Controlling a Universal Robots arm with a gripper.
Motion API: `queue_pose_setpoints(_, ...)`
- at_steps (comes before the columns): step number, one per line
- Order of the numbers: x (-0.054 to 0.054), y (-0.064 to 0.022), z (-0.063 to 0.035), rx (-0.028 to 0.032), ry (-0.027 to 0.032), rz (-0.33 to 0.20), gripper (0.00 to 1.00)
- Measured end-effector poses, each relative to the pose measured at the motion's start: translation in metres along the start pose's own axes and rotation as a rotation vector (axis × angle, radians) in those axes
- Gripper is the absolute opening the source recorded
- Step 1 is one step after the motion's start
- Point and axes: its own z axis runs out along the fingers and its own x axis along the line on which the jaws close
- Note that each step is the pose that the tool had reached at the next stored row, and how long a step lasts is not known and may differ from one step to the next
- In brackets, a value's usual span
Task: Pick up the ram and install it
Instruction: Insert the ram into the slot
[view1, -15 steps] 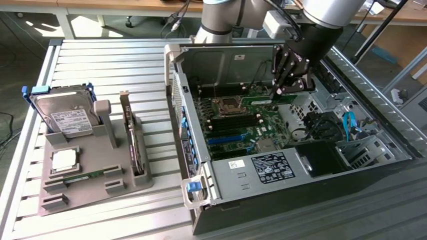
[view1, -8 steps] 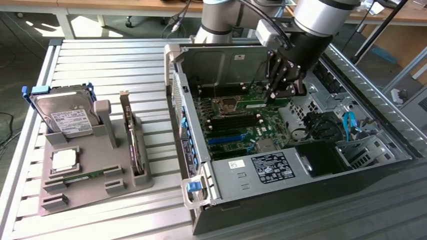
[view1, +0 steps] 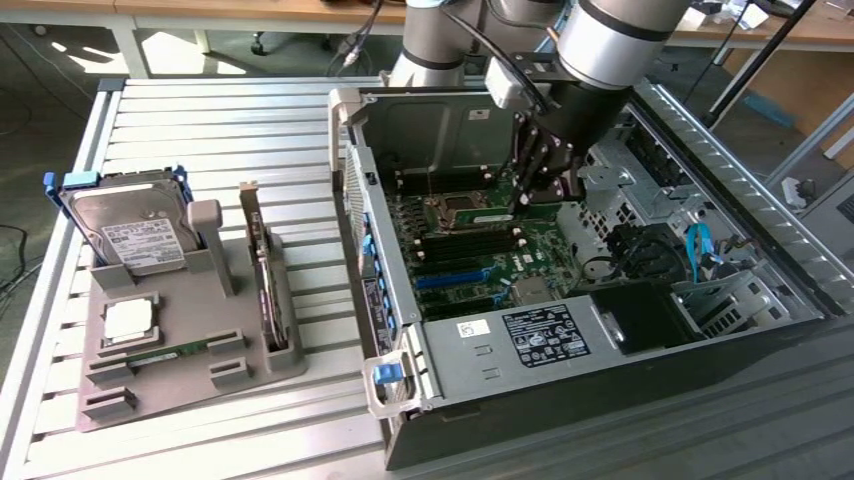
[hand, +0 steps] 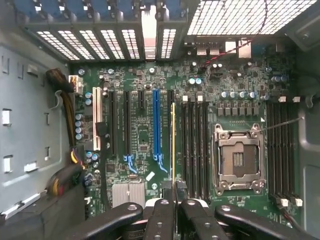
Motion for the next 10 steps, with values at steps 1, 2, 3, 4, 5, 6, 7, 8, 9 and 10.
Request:
queue_pose_setpoints(1,-0.001,0.0,0.0019,0.0,0.0001,0.0,0.12)
queue_pose_setpoints(2,-0.002,-0.0001,0.0043,0.0,0.0,0.0,0.12)
queue_pose_setpoints(3,-0.003,-0.0001,0.0058,0.0,-0.0001,0.0,0.12)
queue_pose_setpoints(4,-0.004,-0.0002,0.0089,0.0001,-0.0003,0.0,0.12)
queue_pose_setpoints(5,-0.007,0.0021,0.0139,0.0,0.0,0.0,0.12)
queue_pose_setpoints(6,-0.01,0.0052,0.0183,0.0001,-0.0001,0.0,0.12)
queue_pose_setpoints(7,-0.012,0.0072,0.0211,0.0,-0.0001,0.0,0.12)
queue_pose_setpoints(8,-0.014,0.0082,0.0236,0.0001,-0.0004,0.0,0.12)
queue_pose_setpoints(9,-0.014,0.0083,0.0251,0.0001,-0.0003,0.0,0.12)
queue_pose_setpoints(10,-0.015,0.0081,0.0268,0.0,-0.0002,0.0,0.12)
